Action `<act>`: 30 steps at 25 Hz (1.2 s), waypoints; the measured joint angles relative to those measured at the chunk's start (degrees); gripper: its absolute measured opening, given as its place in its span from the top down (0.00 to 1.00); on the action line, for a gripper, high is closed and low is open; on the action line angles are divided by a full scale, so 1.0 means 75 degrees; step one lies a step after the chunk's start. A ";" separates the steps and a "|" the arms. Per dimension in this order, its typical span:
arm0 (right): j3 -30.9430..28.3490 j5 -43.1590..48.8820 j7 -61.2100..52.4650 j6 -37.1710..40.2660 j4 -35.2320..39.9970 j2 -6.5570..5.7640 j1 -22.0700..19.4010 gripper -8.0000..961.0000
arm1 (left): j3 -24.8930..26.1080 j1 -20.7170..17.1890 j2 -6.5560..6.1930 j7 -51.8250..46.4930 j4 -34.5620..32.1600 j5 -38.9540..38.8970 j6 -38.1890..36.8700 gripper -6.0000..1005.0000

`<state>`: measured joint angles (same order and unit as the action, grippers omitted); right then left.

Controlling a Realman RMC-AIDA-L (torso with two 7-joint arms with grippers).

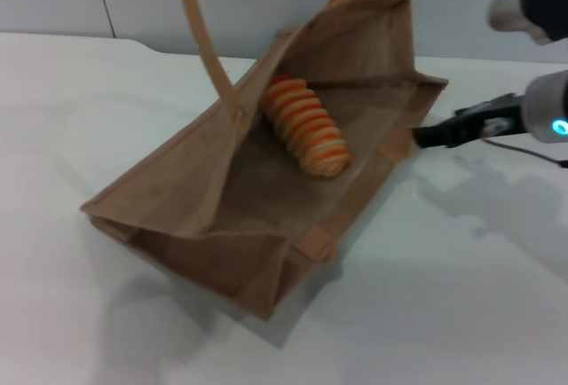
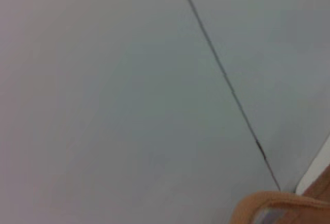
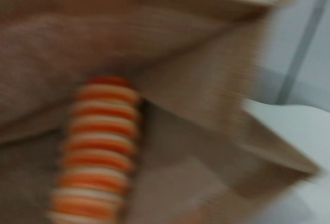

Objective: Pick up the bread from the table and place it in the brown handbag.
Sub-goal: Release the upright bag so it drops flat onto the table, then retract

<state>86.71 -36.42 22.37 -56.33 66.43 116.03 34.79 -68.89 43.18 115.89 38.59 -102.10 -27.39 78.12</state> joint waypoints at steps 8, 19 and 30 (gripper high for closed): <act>-0.0684 0.0597 0.0055 0.0566 0.0364 0.0003 -0.0575 0.23 | 0.0154 -0.0698 0.0010 0.0106 0.0165 -0.0774 -0.1123 0.87; -0.0951 0.0637 0.0069 0.1254 -0.0213 -0.0007 -0.0471 0.23 | 0.0250 -0.0797 0.0010 0.0630 0.0904 -0.2705 -0.1587 0.79; -0.0955 0.0609 0.0181 0.1541 -0.0517 -0.0009 -0.0362 0.23 | 0.0379 -0.0988 -0.0090 0.2019 0.1703 -0.5135 -0.1451 0.23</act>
<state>79.54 -31.86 23.73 -44.76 62.56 115.97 32.08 -66.05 35.77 115.21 53.73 -89.33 -65.90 67.24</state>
